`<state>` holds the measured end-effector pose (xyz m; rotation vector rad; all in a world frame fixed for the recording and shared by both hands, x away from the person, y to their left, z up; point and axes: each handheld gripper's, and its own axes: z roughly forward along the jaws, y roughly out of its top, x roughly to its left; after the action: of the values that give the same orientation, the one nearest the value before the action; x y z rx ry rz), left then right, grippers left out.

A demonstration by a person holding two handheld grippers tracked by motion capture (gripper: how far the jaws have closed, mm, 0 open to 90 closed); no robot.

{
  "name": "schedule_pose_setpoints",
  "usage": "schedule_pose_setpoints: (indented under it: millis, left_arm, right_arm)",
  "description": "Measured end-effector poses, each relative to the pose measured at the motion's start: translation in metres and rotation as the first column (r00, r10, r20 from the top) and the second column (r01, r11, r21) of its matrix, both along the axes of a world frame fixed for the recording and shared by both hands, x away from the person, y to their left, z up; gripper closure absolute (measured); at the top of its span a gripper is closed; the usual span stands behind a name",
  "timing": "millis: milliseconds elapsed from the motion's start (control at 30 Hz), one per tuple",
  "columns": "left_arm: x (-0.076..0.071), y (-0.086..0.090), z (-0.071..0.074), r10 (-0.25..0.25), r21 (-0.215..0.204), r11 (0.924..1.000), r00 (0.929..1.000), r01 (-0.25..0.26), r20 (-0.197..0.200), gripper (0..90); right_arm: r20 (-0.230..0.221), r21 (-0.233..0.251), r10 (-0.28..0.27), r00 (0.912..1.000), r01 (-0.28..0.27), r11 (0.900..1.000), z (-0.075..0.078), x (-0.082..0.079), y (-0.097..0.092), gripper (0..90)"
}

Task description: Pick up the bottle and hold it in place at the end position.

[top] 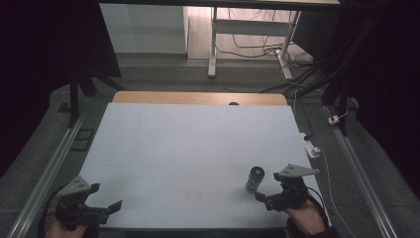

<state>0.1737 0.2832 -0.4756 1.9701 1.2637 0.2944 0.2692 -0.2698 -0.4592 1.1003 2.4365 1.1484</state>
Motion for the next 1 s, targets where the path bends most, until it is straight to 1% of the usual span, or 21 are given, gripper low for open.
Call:
schedule_pose_setpoints:
  millis: [167,300,400,467,633,833,1000]
  left_arm:
    - [0.000,-0.001,0.000,0.000,0.003,1.0000,1.0000,0.000,0.000,0.0]
    - [0.000,-0.001,0.000,0.000,0.003,1.0000,1.0000,0.000,0.000,0.0]
    - [0.000,-0.001,0.000,0.000,0.004,1.0000,1.0000,0.000,0.000,0.0]
    - [0.000,-0.001,0.000,0.000,0.005,1.0000,1.0000,0.000,-0.001,0.0]
    - [0.000,-0.001,0.000,0.001,0.004,1.0000,1.0000,-0.001,-0.002,0.0]
    - [0.000,-0.001,0.000,0.000,0.005,1.0000,1.0000,0.000,-0.003,0.0]
    - [0.000,-0.001,0.000,-0.002,0.006,1.0000,1.0000,0.002,-0.002,0.0]
  right_arm:
    - [-0.008,-0.014,0.026,0.9996,-0.026,0.9996,-0.004,0.006,0.004,0.0]
    - [0.009,-0.019,0.041,0.9991,-0.041,0.9990,-0.006,0.011,0.007,0.0]
    - [0.004,-0.035,0.057,0.9983,-0.057,0.9978,-0.009,0.017,0.008,0.0]
    - [0.005,-0.037,0.067,0.9977,-0.067,0.9971,-0.010,0.019,0.009,0.0]
    - [-0.008,-0.039,0.081,0.9967,-0.081,0.9959,-0.016,0.027,0.010,0.0]
    - [-0.011,-0.094,0.086,0.9962,-0.087,0.9917,-0.025,0.034,0.015,0.0]
    - [-0.034,-0.112,0.090,0.9953,-0.094,0.9893,-0.034,0.038,0.016,0.0]
